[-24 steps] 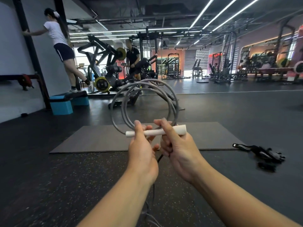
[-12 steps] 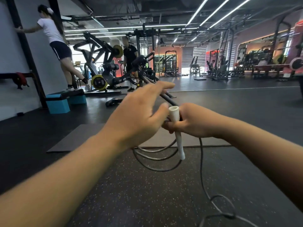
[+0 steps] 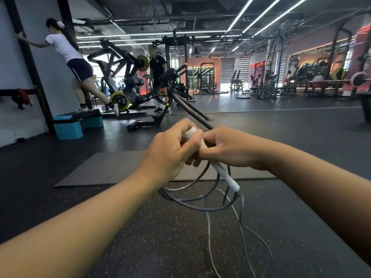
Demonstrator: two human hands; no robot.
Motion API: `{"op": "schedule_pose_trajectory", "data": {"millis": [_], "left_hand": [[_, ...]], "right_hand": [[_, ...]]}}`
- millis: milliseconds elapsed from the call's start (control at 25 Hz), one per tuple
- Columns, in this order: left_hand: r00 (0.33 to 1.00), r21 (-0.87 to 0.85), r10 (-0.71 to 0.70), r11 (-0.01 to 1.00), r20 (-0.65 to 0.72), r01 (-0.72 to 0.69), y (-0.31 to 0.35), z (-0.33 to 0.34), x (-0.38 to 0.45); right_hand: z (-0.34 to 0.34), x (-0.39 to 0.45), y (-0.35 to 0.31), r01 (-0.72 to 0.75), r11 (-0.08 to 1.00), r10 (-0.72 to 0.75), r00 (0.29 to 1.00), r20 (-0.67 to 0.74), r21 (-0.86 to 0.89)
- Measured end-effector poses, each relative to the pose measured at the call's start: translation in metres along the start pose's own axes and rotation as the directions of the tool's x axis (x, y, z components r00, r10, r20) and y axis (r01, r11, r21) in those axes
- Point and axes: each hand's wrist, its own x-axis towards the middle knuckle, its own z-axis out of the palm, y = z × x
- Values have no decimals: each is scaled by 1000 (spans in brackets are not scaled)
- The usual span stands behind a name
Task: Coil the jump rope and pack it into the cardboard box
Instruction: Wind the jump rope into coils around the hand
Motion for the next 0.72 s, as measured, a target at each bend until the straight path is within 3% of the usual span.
{"op": "schedule_pose_trajectory", "data": {"millis": [120,240,320,400,480,520,600,720], "left_hand": [[995,-125,-99,987,15,100,-9,-5,4],[944,-294,-238,908,229,299,-9,-13,6],[868,-225,-313,880,386,418,2,-27,13],[797,146,-336,941,502,305,21,-43,27],[729,539,-360,842,582,-13,41,-43,44],[708,625,-371,770,600,-126,48,-38,51],[670,658,-405,734,623,-169,51,-27,57],[605,515,-381,855,699,-57,25,-16,47]], "right_hand": [[-8,-4,7,-47,999,46,995,85,19],[-9,-6,13,-9,995,16,997,70,-103],[-9,-4,13,36,974,-23,998,61,-226],[-9,1,7,66,945,-44,996,75,-321],[-9,5,3,73,929,-42,995,94,-363],[-8,8,2,79,916,-40,993,108,-394],[-6,10,4,83,886,-31,992,120,-456],[1,5,8,93,872,-32,991,132,-481]]}}
